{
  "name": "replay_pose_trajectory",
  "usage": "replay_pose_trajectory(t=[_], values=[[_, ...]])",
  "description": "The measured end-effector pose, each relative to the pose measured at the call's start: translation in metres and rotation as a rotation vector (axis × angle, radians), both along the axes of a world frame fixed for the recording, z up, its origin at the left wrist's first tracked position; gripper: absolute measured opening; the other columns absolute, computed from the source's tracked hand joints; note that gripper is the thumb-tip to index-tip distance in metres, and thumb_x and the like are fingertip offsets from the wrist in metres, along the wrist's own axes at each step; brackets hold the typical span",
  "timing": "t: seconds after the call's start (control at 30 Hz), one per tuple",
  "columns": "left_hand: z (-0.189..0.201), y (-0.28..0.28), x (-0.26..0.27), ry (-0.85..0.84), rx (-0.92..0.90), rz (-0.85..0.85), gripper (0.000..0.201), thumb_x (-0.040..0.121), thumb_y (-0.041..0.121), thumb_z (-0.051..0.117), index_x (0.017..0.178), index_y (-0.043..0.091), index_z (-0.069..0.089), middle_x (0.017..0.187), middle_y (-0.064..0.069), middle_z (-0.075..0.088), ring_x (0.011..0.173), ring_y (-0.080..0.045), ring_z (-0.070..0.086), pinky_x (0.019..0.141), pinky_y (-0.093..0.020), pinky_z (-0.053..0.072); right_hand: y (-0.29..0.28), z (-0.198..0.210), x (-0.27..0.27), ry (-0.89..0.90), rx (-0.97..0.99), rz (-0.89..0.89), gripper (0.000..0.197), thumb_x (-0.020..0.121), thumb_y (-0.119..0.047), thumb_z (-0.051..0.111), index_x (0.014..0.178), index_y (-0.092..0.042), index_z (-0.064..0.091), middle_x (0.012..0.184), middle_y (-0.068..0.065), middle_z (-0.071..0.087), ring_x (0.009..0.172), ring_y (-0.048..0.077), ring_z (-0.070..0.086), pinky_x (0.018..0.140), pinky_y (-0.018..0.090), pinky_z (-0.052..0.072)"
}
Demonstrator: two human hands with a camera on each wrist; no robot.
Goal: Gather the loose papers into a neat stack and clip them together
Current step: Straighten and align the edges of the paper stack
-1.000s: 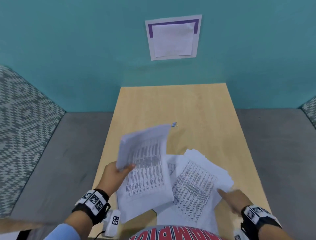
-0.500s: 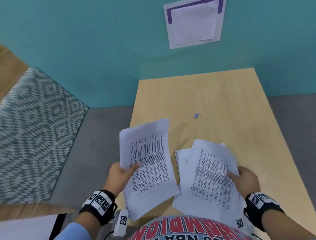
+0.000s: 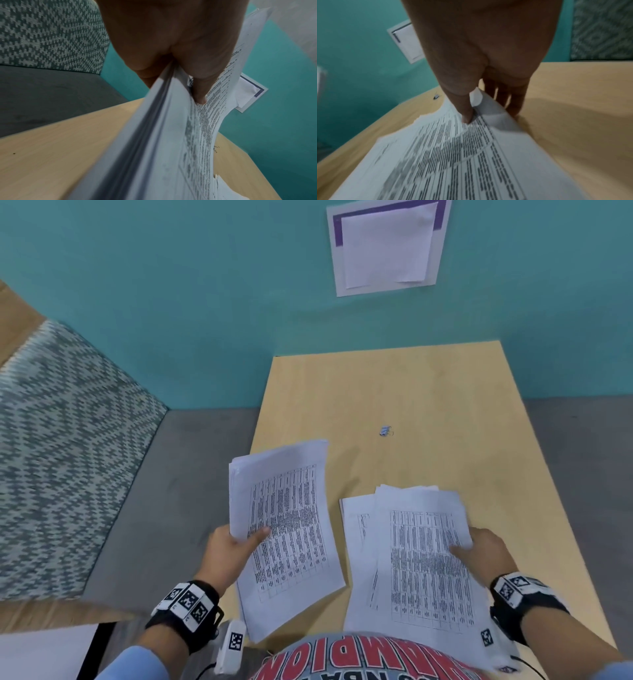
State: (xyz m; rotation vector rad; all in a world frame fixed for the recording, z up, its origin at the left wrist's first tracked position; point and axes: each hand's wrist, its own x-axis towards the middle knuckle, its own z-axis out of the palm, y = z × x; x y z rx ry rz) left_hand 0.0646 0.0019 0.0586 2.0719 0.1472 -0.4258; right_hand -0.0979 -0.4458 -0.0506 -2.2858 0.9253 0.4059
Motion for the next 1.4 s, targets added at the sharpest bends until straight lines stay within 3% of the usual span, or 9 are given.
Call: replay_pose_trajectory(t=[0.13, 0.37, 0.6, 0.73, 0.9, 1.07, 1.17, 1.27, 1.4], values=[[0.004, 0.001, -0.011, 0.036, -0.023, 0.008, 0.032, 0.088, 0.031, 0.087, 0.117, 0.018, 0.081, 0.103, 0.007, 0.086, 0.099, -0.016, 0.081, 0.094, -0.046, 0.064, 0.042, -0.017, 0.007, 0.083, -0.058, -0.042, 0.062, 0.074, -0.031, 0.089, 0.119, -0.002, 0.059, 0.122, 0.022, 0.052, 0.107, 0.042, 0.061, 0.094, 0.047, 0.056], [0.003, 0.013, -0.023, 0.049, -0.057, 0.069, 0.03, 0.088, 0.029, 0.087, 0.115, 0.019, 0.081, 0.106, 0.003, 0.086, 0.102, -0.021, 0.081, 0.097, -0.051, 0.063, 0.059, -0.014, 0.009, -0.081, 0.12, -0.133, 0.039, 0.089, 0.0, 0.069, 0.121, -0.007, 0.047, 0.099, 0.014, 0.067, 0.077, 0.029, 0.067, 0.057, 0.029, 0.047], [-0.002, 0.022, -0.025, 0.016, 0.014, 0.073, 0.015, 0.087, 0.032, 0.087, 0.1, 0.027, 0.082, 0.099, 0.003, 0.086, 0.096, -0.021, 0.081, 0.09, -0.049, 0.065, 0.017, 0.01, -0.015, -0.259, 0.162, -0.362, 0.011, 0.09, -0.012, 0.076, 0.095, -0.016, 0.067, 0.088, 0.01, 0.072, 0.066, 0.024, 0.062, 0.056, 0.027, 0.044], [-0.006, 0.016, -0.022, 0.025, 0.075, 0.048, 0.013, 0.088, 0.032, 0.087, 0.098, 0.027, 0.08, 0.096, -0.002, 0.085, 0.092, -0.023, 0.081, 0.088, -0.05, 0.066, -0.009, 0.011, -0.019, -0.274, 0.326, -0.44, 0.021, 0.09, -0.011, 0.079, 0.109, -0.012, 0.071, 0.104, 0.016, 0.077, 0.088, 0.034, 0.071, 0.08, 0.042, 0.054], [-0.014, 0.002, -0.015, 0.042, 0.114, -0.002, 0.022, 0.088, 0.035, 0.086, 0.102, 0.018, 0.08, 0.095, -0.004, 0.084, 0.09, -0.024, 0.081, 0.084, -0.046, 0.066, -0.023, 0.044, -0.024, -0.448, 0.383, -0.591, 0.068, 0.088, 0.003, 0.078, 0.146, -0.01, 0.046, 0.115, 0.015, 0.071, 0.1, 0.031, 0.067, 0.095, 0.045, 0.053], [-0.029, -0.021, -0.008, 0.05, 0.187, -0.058, 0.027, 0.088, 0.036, 0.086, 0.091, 0.011, 0.077, 0.083, -0.011, 0.081, 0.078, -0.031, 0.079, 0.072, -0.046, 0.064, -0.034, 0.09, -0.03, -0.472, 0.5, -0.483, 0.029, 0.095, 0.007, 0.068, 0.115, -0.013, 0.07, 0.118, 0.018, 0.074, 0.097, 0.028, 0.066, 0.093, 0.039, 0.047], [-0.03, -0.037, -0.004, 0.065, 0.203, -0.096, 0.036, 0.088, 0.038, 0.086, 0.079, 0.006, 0.073, 0.072, -0.014, 0.075, 0.066, -0.034, 0.074, 0.061, -0.038, 0.057, -0.036, 0.129, -0.028, -0.535, 0.613, -0.432, 0.031, 0.094, 0.0, 0.072, 0.12, -0.017, 0.07, 0.115, 0.0, 0.079, 0.103, 0.019, 0.076, 0.093, 0.038, 0.053], [-0.017, -0.061, -0.003, 0.077, 0.139, -0.154, 0.04, 0.09, 0.038, 0.084, 0.087, -0.001, 0.074, 0.073, -0.013, 0.073, 0.065, -0.027, 0.068, 0.061, -0.03, 0.048, -0.044, 0.155, -0.023, -0.563, 0.729, -0.41, 0.037, 0.092, -0.001, 0.073, 0.127, -0.013, 0.069, 0.118, 0.002, 0.081, 0.109, 0.021, 0.077, 0.098, 0.045, 0.057], [0.023, -0.101, -0.007, 0.09, -0.101, -0.155, 0.031, 0.088, 0.053, 0.077, 0.104, 0.026, 0.076, 0.096, 0.01, 0.081, 0.093, -0.017, 0.078, 0.077, -0.028, 0.057, -0.048, 0.177, -0.008, -0.591, 0.857, -0.357, 0.041, 0.095, -0.006, 0.071, 0.136, -0.009, 0.065, 0.132, 0.009, 0.075, 0.119, 0.03, 0.073, 0.105, 0.05, 0.055]])
